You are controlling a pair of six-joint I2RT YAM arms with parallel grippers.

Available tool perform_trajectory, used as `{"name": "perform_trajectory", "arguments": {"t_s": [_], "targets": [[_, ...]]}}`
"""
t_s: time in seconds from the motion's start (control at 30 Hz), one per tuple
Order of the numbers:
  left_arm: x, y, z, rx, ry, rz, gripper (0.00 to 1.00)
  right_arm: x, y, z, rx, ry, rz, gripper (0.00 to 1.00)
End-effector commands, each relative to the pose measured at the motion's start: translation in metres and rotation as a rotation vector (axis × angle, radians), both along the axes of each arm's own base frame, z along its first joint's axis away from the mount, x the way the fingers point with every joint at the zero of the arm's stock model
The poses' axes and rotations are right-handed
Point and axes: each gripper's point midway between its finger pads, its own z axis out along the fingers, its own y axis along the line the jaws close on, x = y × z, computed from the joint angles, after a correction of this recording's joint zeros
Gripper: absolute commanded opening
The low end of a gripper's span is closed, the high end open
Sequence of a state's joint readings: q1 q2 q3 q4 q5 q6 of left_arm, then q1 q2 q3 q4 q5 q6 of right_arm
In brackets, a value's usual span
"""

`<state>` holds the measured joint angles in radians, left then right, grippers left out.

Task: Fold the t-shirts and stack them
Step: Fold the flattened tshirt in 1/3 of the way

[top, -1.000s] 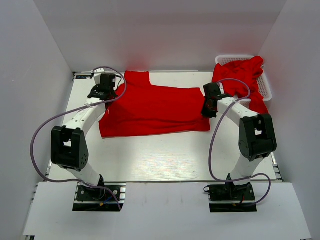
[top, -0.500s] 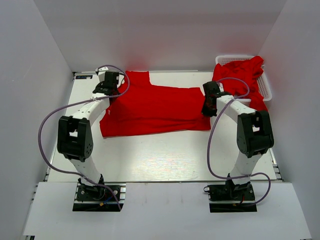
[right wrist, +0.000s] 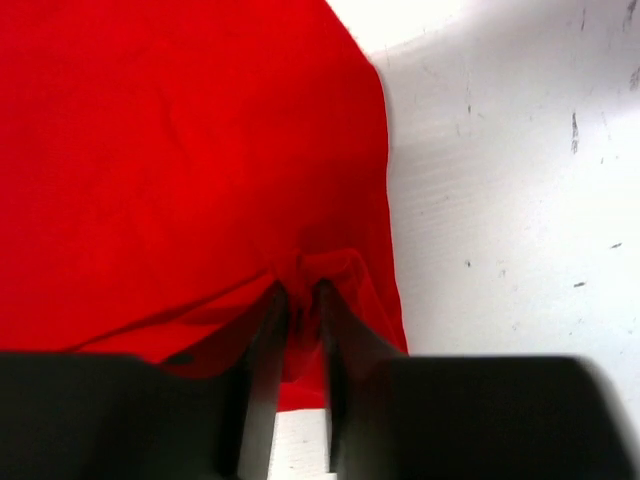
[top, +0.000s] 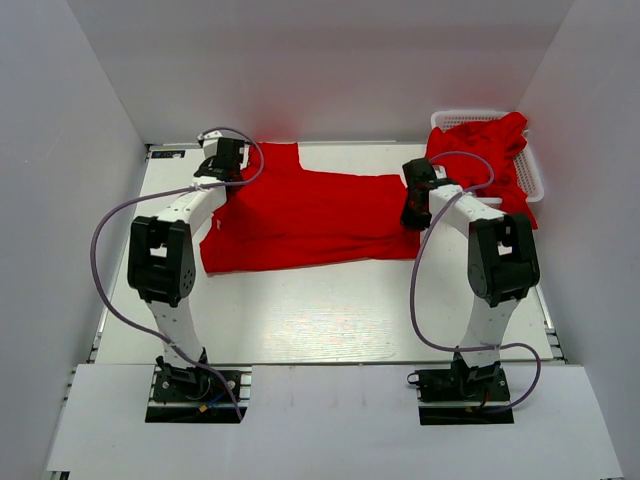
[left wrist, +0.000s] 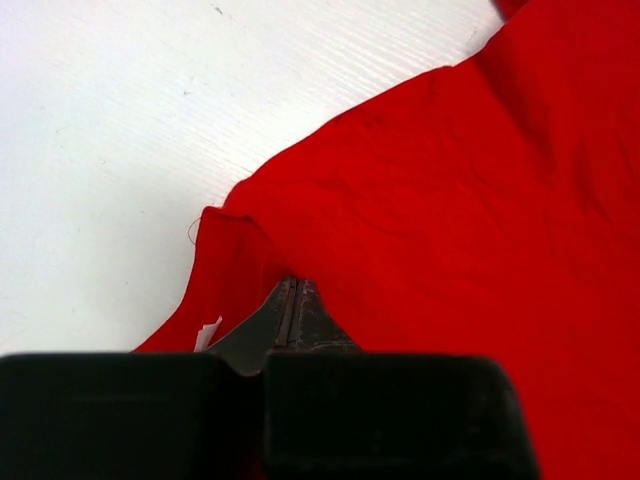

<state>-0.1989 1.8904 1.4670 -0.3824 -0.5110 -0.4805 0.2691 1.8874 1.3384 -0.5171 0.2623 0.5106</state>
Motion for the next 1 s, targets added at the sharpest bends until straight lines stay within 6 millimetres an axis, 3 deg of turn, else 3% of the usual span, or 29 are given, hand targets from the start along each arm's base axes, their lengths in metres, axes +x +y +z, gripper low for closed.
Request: {"name": "perform_trajectory", "arguments": {"t_s": [0.0,0.03,0.07,0.1,0.13,0.2,0.23,0.33,0.37,0.43,0.57,0.6,0.63,0.67,0.7,0.73,0.77,0.8,0.83,0.87,0.97], "targets": [[0.004,0.01,0.003,-0.003,0.004,0.061,0.0,0.015,-0.007,0.008,-0.031,-0.034,-0.021,0.28],[0.007,0.012,0.007,-0.009,-0.007,0.086,0.0,0.015,-0.008,0.007,-0.033,-0.031,-0.025,0.4],[0.007,0.01,0.004,-0.012,0.014,0.079,0.15,0.019,-0.008,0.011,-0.034,-0.043,-0.027,0.46],[0.014,0.014,0.007,-0.012,0.013,0.089,0.44,0.021,-0.008,0.012,-0.035,-0.047,-0.025,0.53],[0.017,0.012,0.006,-0.019,0.022,0.081,0.6,0.022,-0.007,0.013,-0.038,-0.051,-0.022,0.65],[0.023,0.011,0.018,-0.019,0.022,0.081,0.88,0.028,-0.008,0.027,-0.049,-0.076,-0.015,0.78],[0.025,0.009,0.018,-0.025,0.028,0.075,0.97,0.032,-0.008,0.035,-0.05,-0.095,-0.012,0.87],[0.026,0.006,0.03,-0.035,0.027,0.065,1.0,0.033,-0.009,0.054,-0.049,-0.139,-0.004,0.9],[0.027,0.004,0.048,-0.053,-0.009,0.055,1.0,0.033,-0.007,0.058,-0.046,-0.151,0.007,0.9],[0.02,0.001,0.055,-0.069,-0.01,0.038,1.0,0.024,-0.007,0.066,-0.027,-0.167,0.018,0.9],[-0.012,-0.001,0.067,-0.098,0.006,0.007,1.0,-0.004,-0.002,0.061,0.02,-0.142,0.071,0.9],[-0.03,-0.001,0.067,-0.109,0.024,-0.006,1.0,-0.013,-0.003,0.065,0.022,-0.152,0.084,0.9],[-0.043,0.0,0.065,-0.112,0.049,-0.011,1.0,-0.017,-0.001,0.064,0.033,-0.148,0.098,0.9],[-0.061,0.002,0.047,-0.121,0.098,0.01,1.0,-0.025,-0.004,0.057,0.027,-0.13,0.096,0.9],[-0.075,0.002,0.042,-0.138,0.118,0.018,1.0,-0.029,-0.005,0.064,0.033,-0.146,0.093,0.9],[-0.094,0.001,0.049,-0.152,0.113,0.023,1.0,-0.04,-0.01,0.053,0.027,-0.119,0.084,0.9],[-0.105,0.002,0.044,-0.161,0.121,0.037,1.0,-0.043,-0.01,0.051,0.03,-0.121,0.081,0.9],[-0.13,0.003,0.019,-0.174,0.189,0.054,1.0,-0.046,-0.011,0.057,0.035,-0.141,0.078,0.9],[-0.143,0.007,0.013,-0.187,0.209,0.066,1.0,-0.058,-0.014,0.043,0.035,-0.109,0.069,0.9],[-0.165,0.012,0.004,-0.189,0.225,0.098,1.0,-0.057,-0.012,0.048,0.041,-0.137,0.073,0.9],[-0.198,0.019,-0.017,-0.188,0.281,0.144,1.0,-0.064,-0.014,0.034,0.061,-0.125,0.052,0.9]]}}
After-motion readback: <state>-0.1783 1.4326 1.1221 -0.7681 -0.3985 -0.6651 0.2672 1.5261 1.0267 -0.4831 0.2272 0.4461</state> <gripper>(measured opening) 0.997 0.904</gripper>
